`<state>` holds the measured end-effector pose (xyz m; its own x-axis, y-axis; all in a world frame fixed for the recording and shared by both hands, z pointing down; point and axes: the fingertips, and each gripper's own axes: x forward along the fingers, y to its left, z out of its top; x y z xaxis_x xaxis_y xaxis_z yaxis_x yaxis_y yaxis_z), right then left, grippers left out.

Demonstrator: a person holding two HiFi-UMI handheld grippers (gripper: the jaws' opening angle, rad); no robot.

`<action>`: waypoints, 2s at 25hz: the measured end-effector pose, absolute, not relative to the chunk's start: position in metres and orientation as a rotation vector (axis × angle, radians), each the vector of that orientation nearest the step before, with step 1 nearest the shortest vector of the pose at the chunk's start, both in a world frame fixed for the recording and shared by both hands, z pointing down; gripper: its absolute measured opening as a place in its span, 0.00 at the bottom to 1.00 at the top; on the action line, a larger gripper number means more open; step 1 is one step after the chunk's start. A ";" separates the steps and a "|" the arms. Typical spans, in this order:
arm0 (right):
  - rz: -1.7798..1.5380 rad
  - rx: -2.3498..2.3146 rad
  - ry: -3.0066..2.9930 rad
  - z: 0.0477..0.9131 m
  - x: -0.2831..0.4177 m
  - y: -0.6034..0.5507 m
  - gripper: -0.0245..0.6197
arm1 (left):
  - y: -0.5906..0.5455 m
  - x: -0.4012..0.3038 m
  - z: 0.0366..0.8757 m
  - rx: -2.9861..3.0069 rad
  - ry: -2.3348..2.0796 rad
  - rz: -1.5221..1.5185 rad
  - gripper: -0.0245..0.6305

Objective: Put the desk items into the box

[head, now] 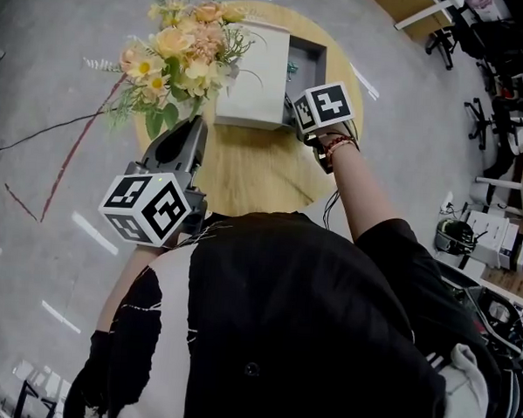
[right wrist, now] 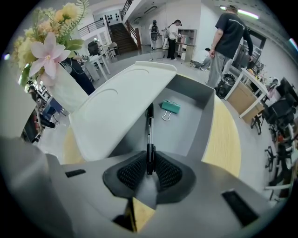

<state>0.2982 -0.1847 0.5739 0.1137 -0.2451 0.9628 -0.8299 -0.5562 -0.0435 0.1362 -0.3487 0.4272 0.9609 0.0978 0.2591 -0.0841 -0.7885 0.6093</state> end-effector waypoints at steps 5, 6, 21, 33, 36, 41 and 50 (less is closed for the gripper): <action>1.469 1.894 -1.061 0.573 0.295 -0.184 0.15 | -0.347 0.134 0.423 2.461 0.009 0.356 0.05; 1.474 1.897 -1.064 0.572 0.295 -0.184 0.15 | -0.347 0.134 0.422 2.464 0.010 0.354 0.05; 1.588 2.236 -1.250 0.532 0.279 -0.193 0.13 | -0.330 0.133 0.407 2.493 0.036 0.330 0.05; 1.241 2.637 -1.624 0.420 0.281 -0.187 0.05 | -0.275 0.147 0.388 2.552 0.046 0.352 0.05; 1.151 2.711 -1.759 0.392 0.280 -0.179 0.05 | -0.258 0.155 0.385 2.563 0.029 0.351 0.05; 0.918 2.801 -1.970 0.341 0.281 -0.156 0.05 | -0.225 0.166 0.365 2.612 0.004 0.308 0.05; 0.578 2.767 -2.086 0.306 0.269 -0.111 0.05 | -0.183 0.169 0.347 2.644 -0.051 0.271 0.05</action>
<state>0.2688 -0.1107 0.3063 0.2665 -0.9632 0.0348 -0.8438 -0.2506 -0.4746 0.1694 -0.1830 0.3471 0.9797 0.0112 0.2001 -0.0835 -0.8846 0.4588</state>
